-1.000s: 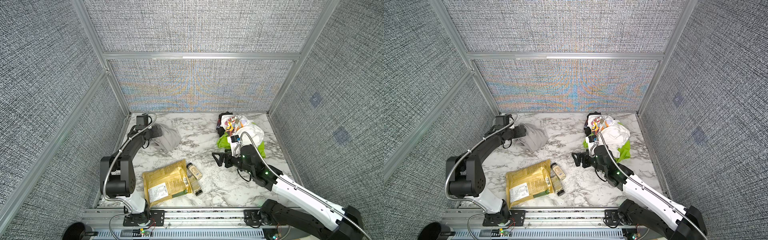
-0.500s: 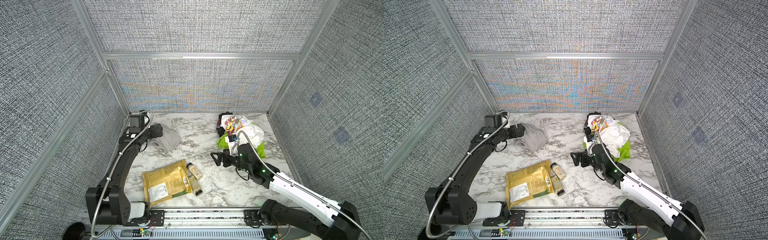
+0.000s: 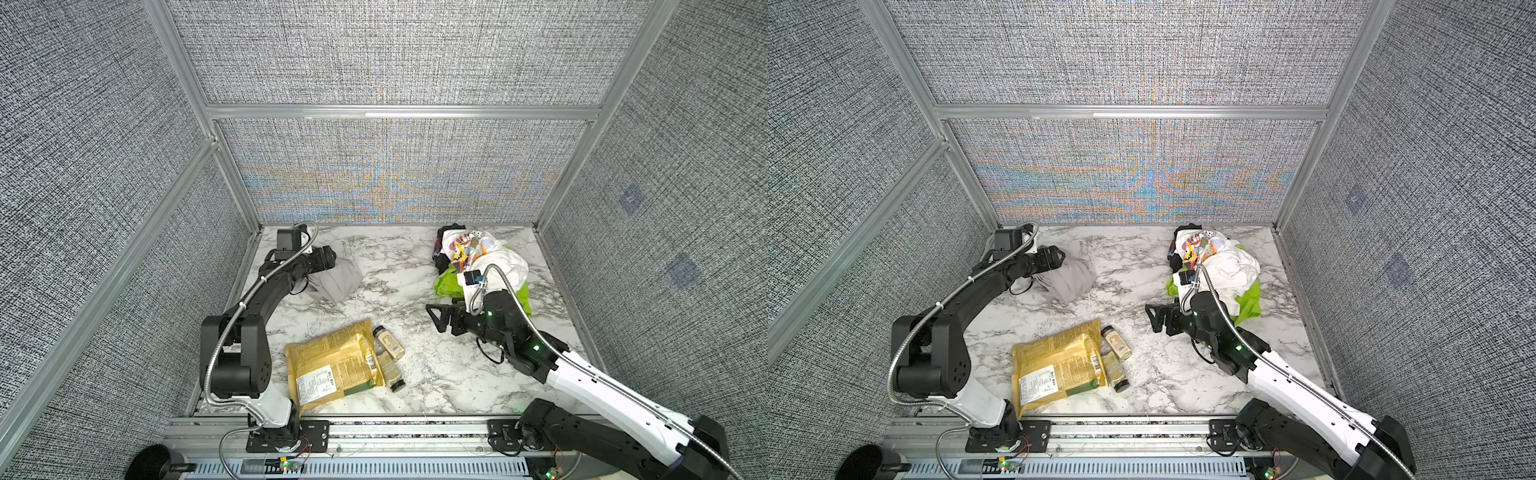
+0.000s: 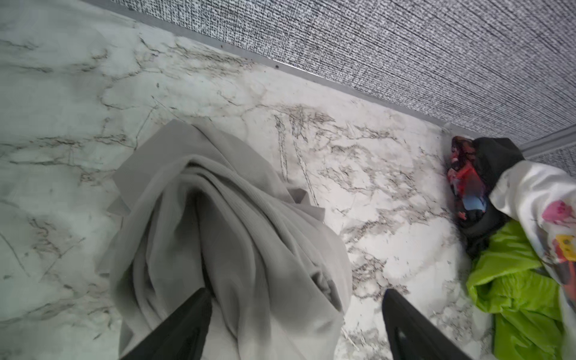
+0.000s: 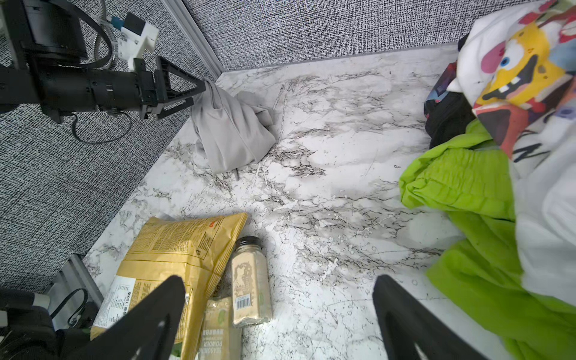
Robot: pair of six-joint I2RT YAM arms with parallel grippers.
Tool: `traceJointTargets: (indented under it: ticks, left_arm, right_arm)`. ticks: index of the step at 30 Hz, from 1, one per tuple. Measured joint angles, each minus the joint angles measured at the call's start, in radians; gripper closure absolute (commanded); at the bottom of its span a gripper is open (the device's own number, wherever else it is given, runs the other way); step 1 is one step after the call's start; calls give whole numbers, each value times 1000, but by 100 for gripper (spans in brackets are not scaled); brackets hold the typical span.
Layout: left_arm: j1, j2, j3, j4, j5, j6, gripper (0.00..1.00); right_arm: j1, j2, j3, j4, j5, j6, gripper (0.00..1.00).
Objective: Pick out a specific cloth from the pile
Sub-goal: 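Lower the grey pants onto the open table with the left gripper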
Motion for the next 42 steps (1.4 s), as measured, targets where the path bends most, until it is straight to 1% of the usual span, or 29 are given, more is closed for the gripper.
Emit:
traceJointTargets:
  ticks: [3,5,7,9,13,18,22,25,31,34,37,39,42]
  left_arm:
    - [-10,77,31,13,-80,5,10]
    - [-16,127,36,14,-107,5,19]
    - [-21,176,36,13,-127,9,20]
    - [-23,218,39,21,-132,10,21]
    - [-24,264,35,100,-130,-5,21]
    - [-25,323,31,205,-111,-30,21]
    - [-24,358,56,240,-108,-35,21]
    - [-24,349,54,242,-106,-46,19]
    - [-24,298,45,183,-101,-50,14]
    - [-24,232,22,163,-90,-52,12]
    - [-24,151,4,123,-73,-60,12]
    - [-24,109,-3,126,-69,-60,12]
    - [-24,73,-34,116,-69,-60,12]
  right_arm:
    - [0,-12,-6,-6,11,0,1]
    - [0,-16,-8,-13,18,0,1]
    - [0,-20,-8,-17,20,0,1]
    - [0,-29,-8,-18,13,-10,1]
    - [0,-55,-11,-6,-29,-32,1]
    - [0,-94,-38,19,-52,-43,1]
    - [0,-119,-48,34,-58,-47,1]
    - [0,-127,-48,34,-58,-50,1]
    - [0,-126,-45,29,-52,-57,1]
    - [0,-125,-45,26,-49,-62,1]
    - [0,-126,-32,14,-49,-72,1]
    - [0,-127,-24,14,-50,-79,1]
    - [0,-127,-19,11,-51,-83,1]
